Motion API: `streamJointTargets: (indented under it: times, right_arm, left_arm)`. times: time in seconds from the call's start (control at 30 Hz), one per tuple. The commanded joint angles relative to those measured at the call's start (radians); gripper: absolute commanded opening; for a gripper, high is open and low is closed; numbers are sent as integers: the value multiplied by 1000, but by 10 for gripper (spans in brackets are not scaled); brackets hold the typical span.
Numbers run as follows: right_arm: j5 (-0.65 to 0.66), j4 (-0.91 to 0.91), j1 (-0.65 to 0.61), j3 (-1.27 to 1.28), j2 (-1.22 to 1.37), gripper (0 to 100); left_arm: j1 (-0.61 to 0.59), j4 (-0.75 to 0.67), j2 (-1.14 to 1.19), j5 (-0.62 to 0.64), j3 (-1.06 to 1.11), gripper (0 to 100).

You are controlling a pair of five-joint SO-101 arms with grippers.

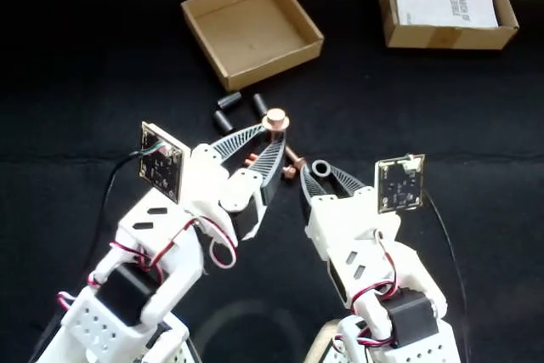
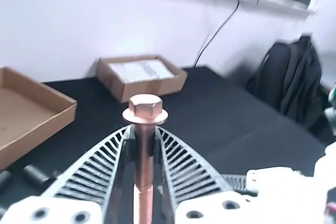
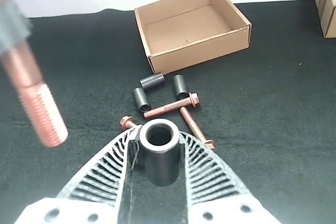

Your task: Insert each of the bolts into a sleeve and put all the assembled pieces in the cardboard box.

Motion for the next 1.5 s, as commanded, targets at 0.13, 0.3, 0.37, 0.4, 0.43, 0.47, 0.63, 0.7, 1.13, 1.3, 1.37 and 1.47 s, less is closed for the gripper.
streamJointTargets:
  times: [0.13,0.3,0.37,0.4,0.43,0.47,0.63,0.7,1.13,1.3,1.37,1.47]
  right_arm:
    - [9,-21,-7,-2,-5,8]
    - [9,-18,-7,-2,-5,8]
    - [9,-18,-7,-2,-5,8]
    - [9,-18,-7,-2,-5,8]
    - [9,-18,-7,-2,-5,8]
    - [9,-18,-7,-2,-5,8]
    - [9,-18,-7,-2,-5,8]
    - [9,-18,-7,-2,-5,8]
    - [9,-21,-4,-2,-5,8]
    - [9,-21,-4,-2,-5,8]
    - [9,-21,-2,-2,-7,8]
    - [9,-21,-2,-2,-12,8]
  left_arm:
    - [56,-226,94,20,70,10]
    - [59,-292,234,14,-31,10]
    - [59,-292,294,14,-97,10]
    - [61,-292,320,14,-128,10]
    - [61,-292,343,14,-156,10]
    - [61,-292,364,14,-182,10]
    - [64,-262,406,15,-259,10]
    - [65,-236,407,15,-262,10]
    - [102,-175,412,23,-257,10]
    - [151,-176,414,23,-237,10]
    - [165,-176,414,23,-223,10]
    - [159,-176,414,21,-211,10]
